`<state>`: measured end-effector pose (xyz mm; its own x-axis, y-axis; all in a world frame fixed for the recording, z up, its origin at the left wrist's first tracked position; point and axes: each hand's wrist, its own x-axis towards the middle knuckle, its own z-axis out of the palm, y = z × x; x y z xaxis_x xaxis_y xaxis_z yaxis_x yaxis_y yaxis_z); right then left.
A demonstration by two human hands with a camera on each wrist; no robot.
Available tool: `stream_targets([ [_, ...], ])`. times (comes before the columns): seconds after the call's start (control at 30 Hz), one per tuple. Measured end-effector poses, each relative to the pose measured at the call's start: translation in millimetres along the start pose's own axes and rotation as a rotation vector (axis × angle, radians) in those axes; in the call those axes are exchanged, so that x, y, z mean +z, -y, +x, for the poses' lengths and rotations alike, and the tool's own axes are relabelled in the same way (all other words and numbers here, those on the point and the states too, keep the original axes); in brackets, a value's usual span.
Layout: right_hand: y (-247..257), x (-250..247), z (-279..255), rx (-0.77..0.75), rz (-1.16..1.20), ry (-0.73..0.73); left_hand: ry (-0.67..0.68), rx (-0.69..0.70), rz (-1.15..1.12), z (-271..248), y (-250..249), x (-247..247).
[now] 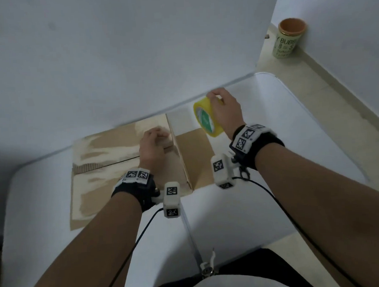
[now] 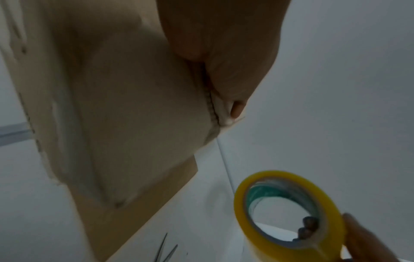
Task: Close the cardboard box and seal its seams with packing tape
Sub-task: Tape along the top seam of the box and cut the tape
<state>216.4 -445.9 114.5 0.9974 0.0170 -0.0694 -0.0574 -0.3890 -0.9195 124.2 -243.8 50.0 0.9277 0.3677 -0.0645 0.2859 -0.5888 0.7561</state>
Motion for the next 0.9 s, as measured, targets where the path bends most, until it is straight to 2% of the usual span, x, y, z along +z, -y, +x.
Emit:
stream_targets([
  [0.1,32,33,-11,-0.061,0.025,0.108,0.109,-0.001,-0.153,-7,7,-19],
  [0.27,50,81,-38,-0.096,-0.057,0.248,0.190,0.053,-0.145,-11,23,-37],
  [0.4,48,102,-54,-0.124,-0.172,0.245,0.276,0.105,0.019,-15,47,-61],
  [0.5,54,112,-59,-0.154,-0.260,0.227,0.365,0.142,0.053,-18,72,-98],
  [0.57,58,116,-59,-0.147,-0.287,0.215,0.413,0.121,0.126,-19,88,-126],
  [0.6,59,118,-59,-0.140,-0.299,0.214,0.417,0.105,0.240,-19,95,-140],
  [0.67,63,119,-57,-0.121,-0.305,0.208,0.399,0.015,0.515,-21,108,-162],
  [0.7,66,121,-57,-0.108,-0.288,0.207,0.380,-0.043,0.542,-23,114,-170],
  [0.73,71,124,-56,-0.098,-0.259,0.210,0.350,-0.075,0.485,-26,122,-176],
  [0.8,82,136,-59,-0.087,-0.202,0.234,0.283,-0.071,0.203,-32,133,-181],
  [0.87,92,155,-63,-0.100,-0.178,0.308,0.246,-0.038,-0.037,-37,137,-179],
  [0.9,95,165,-67,-0.105,-0.166,0.357,0.239,-0.029,-0.087,-37,138,-177],
])
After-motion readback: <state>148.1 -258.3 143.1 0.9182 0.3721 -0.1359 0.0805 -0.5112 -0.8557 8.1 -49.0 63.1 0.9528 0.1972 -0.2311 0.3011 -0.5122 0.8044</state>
